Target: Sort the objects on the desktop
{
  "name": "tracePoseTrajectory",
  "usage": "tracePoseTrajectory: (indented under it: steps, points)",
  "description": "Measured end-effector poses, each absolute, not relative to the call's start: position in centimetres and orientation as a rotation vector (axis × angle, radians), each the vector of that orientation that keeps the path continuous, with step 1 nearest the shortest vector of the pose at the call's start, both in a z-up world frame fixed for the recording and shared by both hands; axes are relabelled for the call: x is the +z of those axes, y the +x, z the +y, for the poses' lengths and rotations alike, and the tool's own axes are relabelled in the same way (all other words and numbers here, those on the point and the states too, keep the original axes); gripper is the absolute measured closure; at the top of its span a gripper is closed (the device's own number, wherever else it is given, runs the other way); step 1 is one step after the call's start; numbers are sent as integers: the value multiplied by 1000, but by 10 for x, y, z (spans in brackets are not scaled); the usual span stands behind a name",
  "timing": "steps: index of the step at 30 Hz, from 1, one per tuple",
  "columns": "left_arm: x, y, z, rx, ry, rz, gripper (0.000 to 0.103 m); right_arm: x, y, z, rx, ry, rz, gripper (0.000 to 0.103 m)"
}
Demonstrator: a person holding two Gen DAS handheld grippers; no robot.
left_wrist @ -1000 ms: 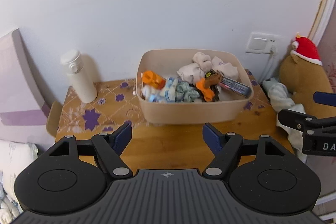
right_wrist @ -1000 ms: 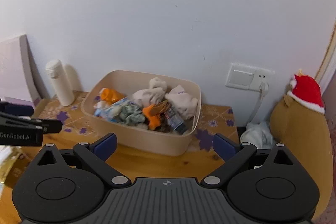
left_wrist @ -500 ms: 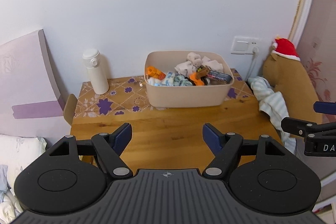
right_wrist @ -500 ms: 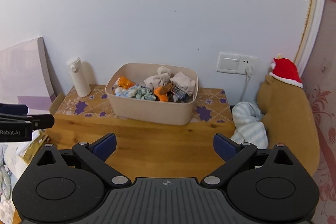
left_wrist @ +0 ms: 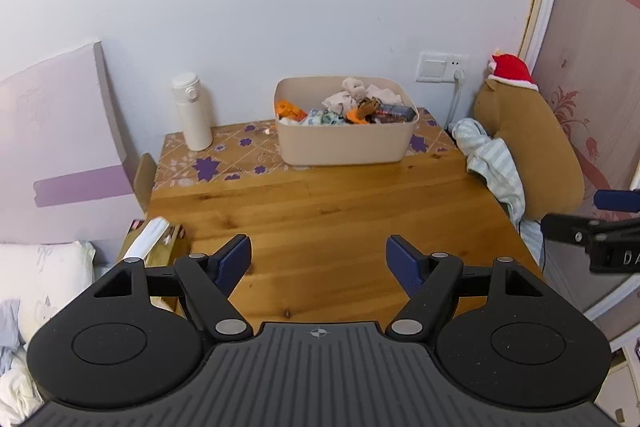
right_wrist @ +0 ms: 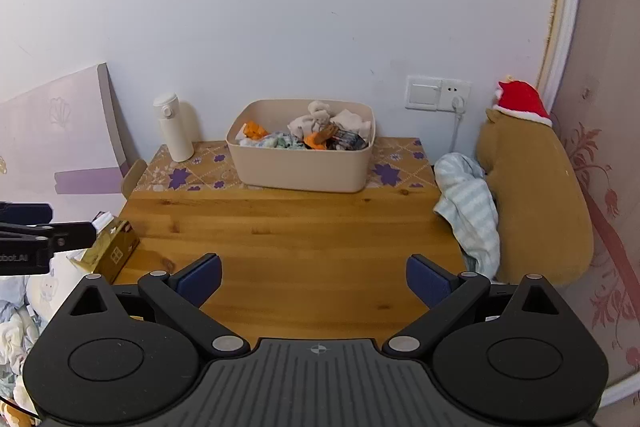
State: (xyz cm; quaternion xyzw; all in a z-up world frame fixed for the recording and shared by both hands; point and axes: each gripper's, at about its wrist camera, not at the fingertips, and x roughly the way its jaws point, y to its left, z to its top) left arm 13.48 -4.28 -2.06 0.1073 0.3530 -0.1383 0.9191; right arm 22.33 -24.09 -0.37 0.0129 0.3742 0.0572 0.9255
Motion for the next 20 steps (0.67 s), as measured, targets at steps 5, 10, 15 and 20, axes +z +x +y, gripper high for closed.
tracePoseTrajectory:
  steps: [5, 10, 15, 20]
  points:
    - [-22, 109, -31, -295, 210, 750, 27, -3, 199, -246, 96, 28, 781, 2]
    - [-24, 95, -22, -294, 183, 779, 27, -4, 175, -247, 84, -3, 791, 2]
    - [-28, 83, -17, -312, 200, 795, 26, -4, 160, -251, 75, 8, 808, 2]
    - [-30, 86, -11, -311, 163, 808, 26, -2, 154, -251, 65, 4, 802, 2]
